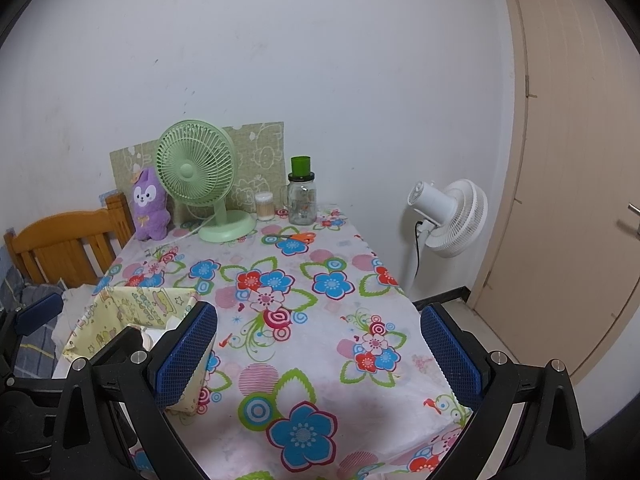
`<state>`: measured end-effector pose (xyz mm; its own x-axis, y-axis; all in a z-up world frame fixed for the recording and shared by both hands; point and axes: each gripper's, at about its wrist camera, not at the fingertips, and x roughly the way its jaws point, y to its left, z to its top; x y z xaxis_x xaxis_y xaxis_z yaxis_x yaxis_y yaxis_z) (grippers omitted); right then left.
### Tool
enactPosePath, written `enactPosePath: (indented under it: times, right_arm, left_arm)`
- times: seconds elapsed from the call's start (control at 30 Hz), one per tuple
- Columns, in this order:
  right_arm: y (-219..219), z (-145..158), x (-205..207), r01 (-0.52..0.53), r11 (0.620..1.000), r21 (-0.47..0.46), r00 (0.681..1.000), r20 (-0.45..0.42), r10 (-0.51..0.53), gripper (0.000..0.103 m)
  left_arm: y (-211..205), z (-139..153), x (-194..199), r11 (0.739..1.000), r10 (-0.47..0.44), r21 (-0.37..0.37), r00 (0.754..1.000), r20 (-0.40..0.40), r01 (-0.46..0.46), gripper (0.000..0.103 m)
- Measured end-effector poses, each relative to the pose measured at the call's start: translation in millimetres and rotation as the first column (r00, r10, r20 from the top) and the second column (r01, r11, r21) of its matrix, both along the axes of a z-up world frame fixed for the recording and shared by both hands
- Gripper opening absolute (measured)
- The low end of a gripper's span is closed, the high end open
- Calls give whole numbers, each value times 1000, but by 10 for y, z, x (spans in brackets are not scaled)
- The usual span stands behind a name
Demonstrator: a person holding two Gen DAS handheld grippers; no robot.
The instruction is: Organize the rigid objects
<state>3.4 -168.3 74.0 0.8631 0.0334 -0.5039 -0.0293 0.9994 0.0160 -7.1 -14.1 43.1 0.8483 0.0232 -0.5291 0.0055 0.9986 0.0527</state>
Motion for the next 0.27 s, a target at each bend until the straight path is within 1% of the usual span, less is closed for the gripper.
enactPosePath:
  times: [0.27]
  right_arm:
    - [7, -26, 17, -6, 1000, -1, 1000, -4, 6, 103]
  left_arm:
    - [11, -21, 8, 1000, 9, -6, 1000, -6, -9, 103]
